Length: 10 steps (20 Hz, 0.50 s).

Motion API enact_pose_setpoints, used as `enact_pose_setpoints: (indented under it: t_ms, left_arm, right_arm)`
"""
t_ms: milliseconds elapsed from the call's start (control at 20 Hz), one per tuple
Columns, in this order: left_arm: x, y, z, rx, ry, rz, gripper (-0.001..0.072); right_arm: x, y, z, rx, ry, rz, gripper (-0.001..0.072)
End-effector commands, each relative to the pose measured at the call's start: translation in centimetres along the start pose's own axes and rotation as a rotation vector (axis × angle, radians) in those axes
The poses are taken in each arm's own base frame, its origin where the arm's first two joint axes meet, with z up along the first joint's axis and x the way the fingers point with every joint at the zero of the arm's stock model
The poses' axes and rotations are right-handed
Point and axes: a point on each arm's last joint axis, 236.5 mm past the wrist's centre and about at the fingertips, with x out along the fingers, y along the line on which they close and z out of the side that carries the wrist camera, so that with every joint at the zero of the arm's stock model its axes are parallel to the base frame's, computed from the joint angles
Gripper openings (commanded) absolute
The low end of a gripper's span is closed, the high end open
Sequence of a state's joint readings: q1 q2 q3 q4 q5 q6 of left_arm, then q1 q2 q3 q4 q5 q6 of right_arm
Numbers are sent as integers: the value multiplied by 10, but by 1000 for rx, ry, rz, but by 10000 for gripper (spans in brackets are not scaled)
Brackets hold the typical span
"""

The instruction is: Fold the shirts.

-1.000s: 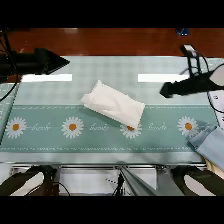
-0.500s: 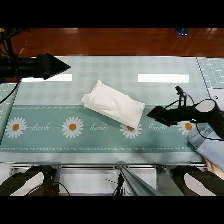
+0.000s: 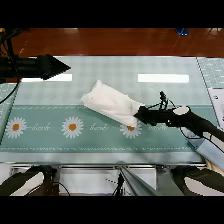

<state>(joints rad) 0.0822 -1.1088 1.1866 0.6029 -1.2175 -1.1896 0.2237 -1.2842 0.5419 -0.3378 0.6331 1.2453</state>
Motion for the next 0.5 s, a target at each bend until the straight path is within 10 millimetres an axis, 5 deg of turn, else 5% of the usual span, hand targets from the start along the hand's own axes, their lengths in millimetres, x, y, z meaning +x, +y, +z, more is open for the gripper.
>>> enact_pose_setpoints:
  t_ms: [0, 100, 250, 450]
  left_arm:
    - [0, 1, 0, 0, 1, 3, 466]
    - [2, 7, -1, 0, 10, 16, 466]
    - [5, 19, -5, 4, 30, 54, 466]
    - [10, 42, -9, 8, 56, 116, 466]
  right_arm:
    - [-3, 37, 9, -85, -22, 103, 22]
    - [-35, 70, 25, -173, -45, 176, 22]
    - [-121, 105, 55, -219, -113, 225, 22]
    - [-252, 74, 68, -229, -244, -31, 22]
